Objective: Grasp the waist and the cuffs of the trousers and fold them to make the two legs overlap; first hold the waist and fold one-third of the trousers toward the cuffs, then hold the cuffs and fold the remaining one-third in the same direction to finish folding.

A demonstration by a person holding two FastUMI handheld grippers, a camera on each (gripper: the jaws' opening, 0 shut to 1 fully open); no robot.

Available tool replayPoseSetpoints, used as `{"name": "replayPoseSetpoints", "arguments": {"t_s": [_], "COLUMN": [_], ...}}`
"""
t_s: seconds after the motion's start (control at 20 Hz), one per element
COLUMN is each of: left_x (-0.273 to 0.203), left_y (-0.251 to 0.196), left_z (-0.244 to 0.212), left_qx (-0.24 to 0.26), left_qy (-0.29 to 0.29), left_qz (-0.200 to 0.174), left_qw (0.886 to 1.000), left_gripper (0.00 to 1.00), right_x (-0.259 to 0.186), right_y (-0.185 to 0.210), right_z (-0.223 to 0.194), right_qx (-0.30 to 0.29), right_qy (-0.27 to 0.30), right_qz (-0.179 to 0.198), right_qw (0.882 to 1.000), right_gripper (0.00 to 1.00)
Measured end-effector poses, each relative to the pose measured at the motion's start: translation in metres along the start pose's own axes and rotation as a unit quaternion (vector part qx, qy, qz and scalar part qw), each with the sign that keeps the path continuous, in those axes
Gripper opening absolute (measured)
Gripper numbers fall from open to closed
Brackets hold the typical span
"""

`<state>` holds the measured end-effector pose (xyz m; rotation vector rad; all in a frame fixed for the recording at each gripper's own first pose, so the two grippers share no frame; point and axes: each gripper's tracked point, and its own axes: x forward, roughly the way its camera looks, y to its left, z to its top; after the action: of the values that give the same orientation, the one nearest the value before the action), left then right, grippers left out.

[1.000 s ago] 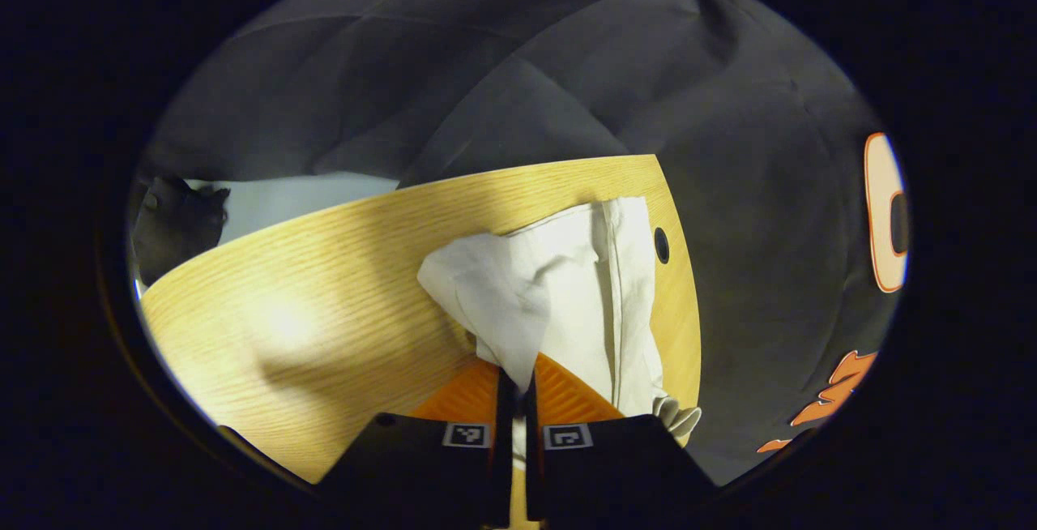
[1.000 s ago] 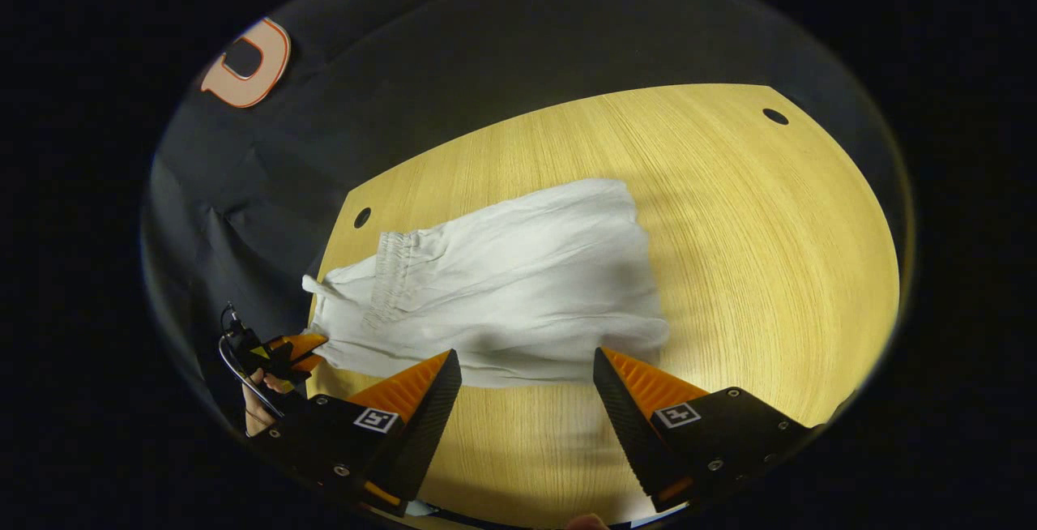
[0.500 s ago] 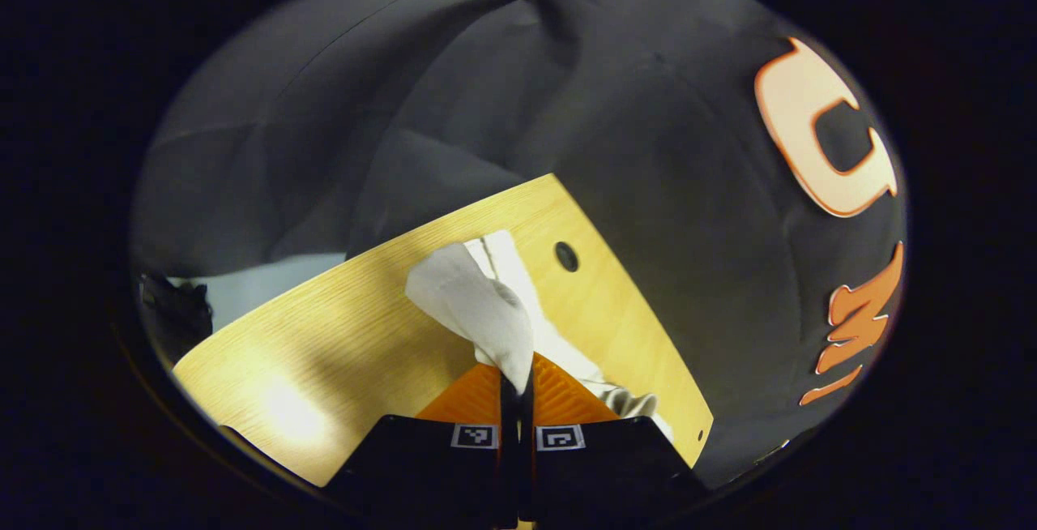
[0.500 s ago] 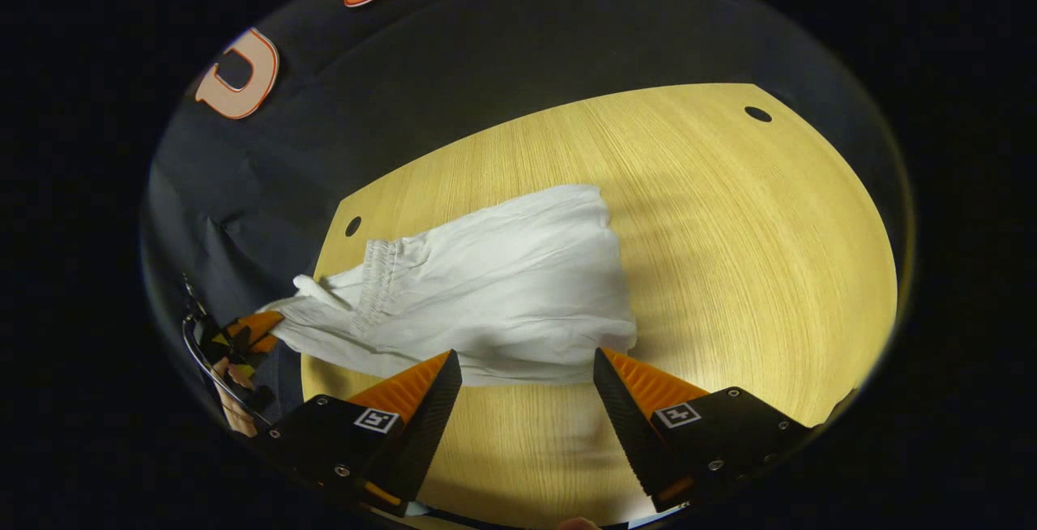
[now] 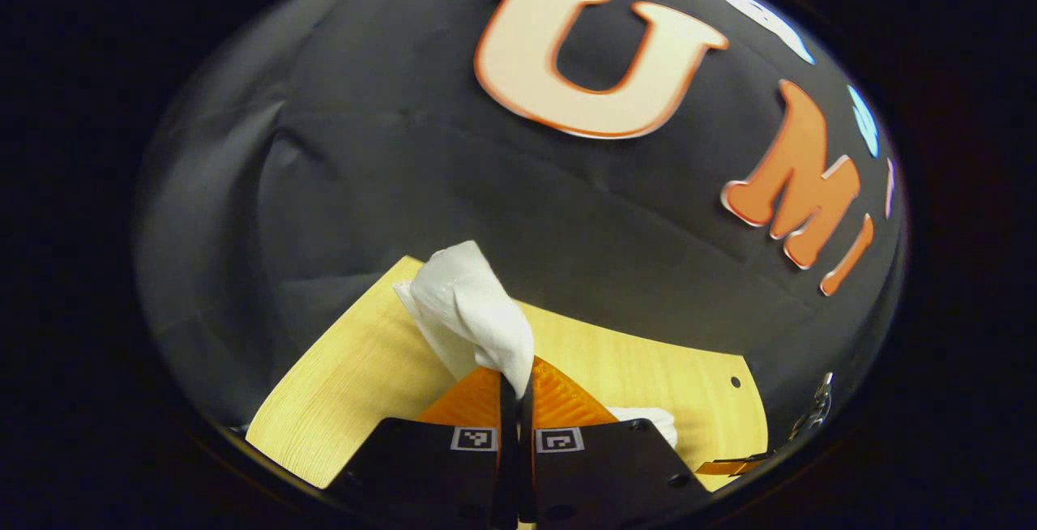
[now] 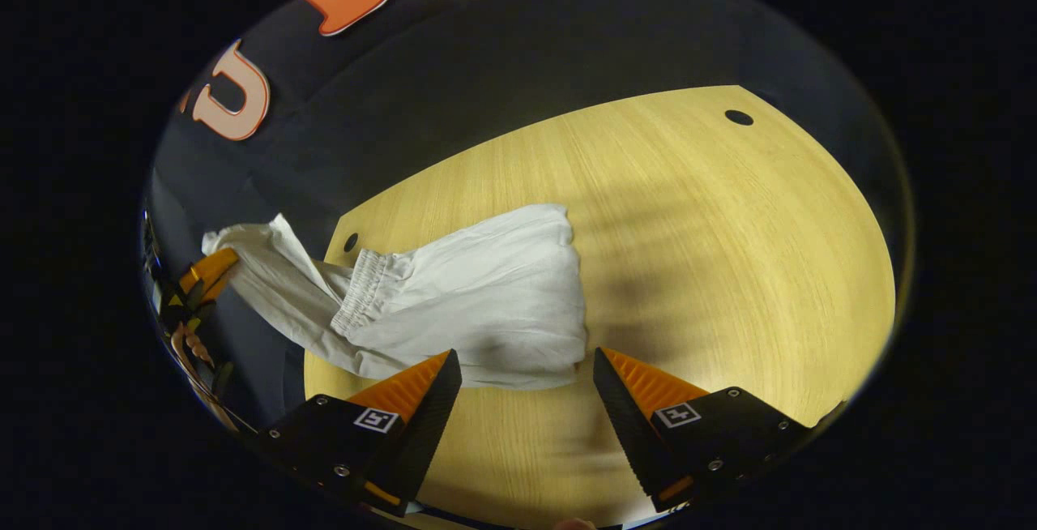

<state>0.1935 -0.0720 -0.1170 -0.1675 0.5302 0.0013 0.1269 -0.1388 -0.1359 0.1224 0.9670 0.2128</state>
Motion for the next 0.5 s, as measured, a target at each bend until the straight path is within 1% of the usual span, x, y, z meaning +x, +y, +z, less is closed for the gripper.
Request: {"name": "replayPoseSetpoints", "arguments": {"t_s": [0.1, 0.25, 0.35, 0.4, 0.5], "left_x": [0.01, 0.03, 0.033, 0.035, 0.048], "left_y": [-0.052, -0.128, -0.164, -0.181, -0.209], "left_z": [-0.004, -0.028, -0.048, -0.061, -0.086], "left_qx": [0.049, 0.113, 0.141, 0.151, 0.164], "left_qy": [-0.001, 0.014, 0.027, 0.036, 0.057], "left_qz": [-0.024, -0.06, -0.083, -0.094, -0.114], "left_qw": [0.999, 0.992, 0.986, 0.983, 0.978], "left_gripper": [0.03, 0.04, 0.05, 0.04, 0.04], "right_x": [-0.013, -0.025, -0.028, -0.03, -0.036], "right_y": [-0.02, -0.05, -0.071, -0.08, -0.095], "right_z": [0.004, 0.001, -0.005, -0.008, -0.012], "right_qx": [0.01, 0.03, 0.038, 0.042, 0.051], "right_qy": [-0.006, -0.01, -0.01, -0.009, -0.009], "right_qz": [-0.005, -0.017, -0.028, -0.031, -0.036], "right_qw": [1.0, 0.999, 0.999, 0.999, 0.998], "right_gripper": [0.99, 0.99, 0.99, 0.99, 0.99]}}
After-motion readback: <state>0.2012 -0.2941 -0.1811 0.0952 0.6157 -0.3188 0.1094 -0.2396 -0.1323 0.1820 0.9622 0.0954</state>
